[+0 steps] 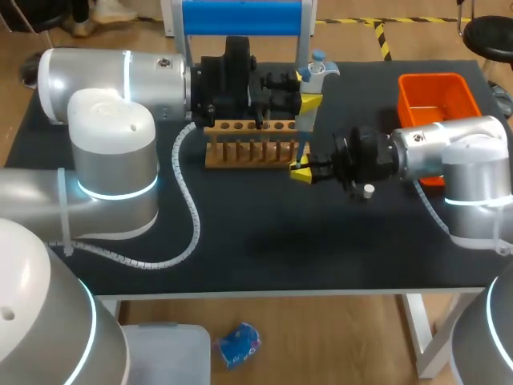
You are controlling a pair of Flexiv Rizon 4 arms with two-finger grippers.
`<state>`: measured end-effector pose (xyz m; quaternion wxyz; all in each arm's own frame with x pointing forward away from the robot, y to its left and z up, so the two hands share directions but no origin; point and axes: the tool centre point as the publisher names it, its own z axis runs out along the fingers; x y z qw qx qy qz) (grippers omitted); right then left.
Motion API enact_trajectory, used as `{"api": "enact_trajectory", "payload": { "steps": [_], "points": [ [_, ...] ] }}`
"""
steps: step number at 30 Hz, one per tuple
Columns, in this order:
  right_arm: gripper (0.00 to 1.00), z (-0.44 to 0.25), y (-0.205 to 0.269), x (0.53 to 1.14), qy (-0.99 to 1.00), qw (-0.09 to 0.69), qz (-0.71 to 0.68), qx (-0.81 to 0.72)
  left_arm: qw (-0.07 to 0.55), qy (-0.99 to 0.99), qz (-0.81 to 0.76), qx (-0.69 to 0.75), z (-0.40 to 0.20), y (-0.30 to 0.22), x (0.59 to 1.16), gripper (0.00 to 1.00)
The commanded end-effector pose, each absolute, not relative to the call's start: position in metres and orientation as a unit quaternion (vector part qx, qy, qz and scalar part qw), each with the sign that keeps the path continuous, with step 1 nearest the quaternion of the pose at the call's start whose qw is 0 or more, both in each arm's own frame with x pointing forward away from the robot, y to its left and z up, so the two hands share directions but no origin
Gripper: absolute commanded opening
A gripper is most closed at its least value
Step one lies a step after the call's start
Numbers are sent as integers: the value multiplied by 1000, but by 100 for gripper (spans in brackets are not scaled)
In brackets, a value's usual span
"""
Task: Invert the test tube, pick up the pipette, mount the tip to pipette, aspirate from beaker and dispense into the tube, eject the tip, return the pipette, and cap with the stopper.
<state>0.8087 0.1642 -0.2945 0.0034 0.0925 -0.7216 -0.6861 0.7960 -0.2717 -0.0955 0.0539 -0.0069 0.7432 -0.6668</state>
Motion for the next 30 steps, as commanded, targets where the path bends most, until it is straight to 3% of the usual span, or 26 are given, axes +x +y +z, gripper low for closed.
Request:
{"api": "enact_trajectory", "payload": {
  "steps": [1,30],
  "points": [
    [0,-293,164,808,-723,3,-685,92,55,742,-668,-7,-96,-273,796,0],
    [0,-296,159,802,-724,4,-684,87,55,742,-668,-7,-96,-273,796,0]
  ]
}}
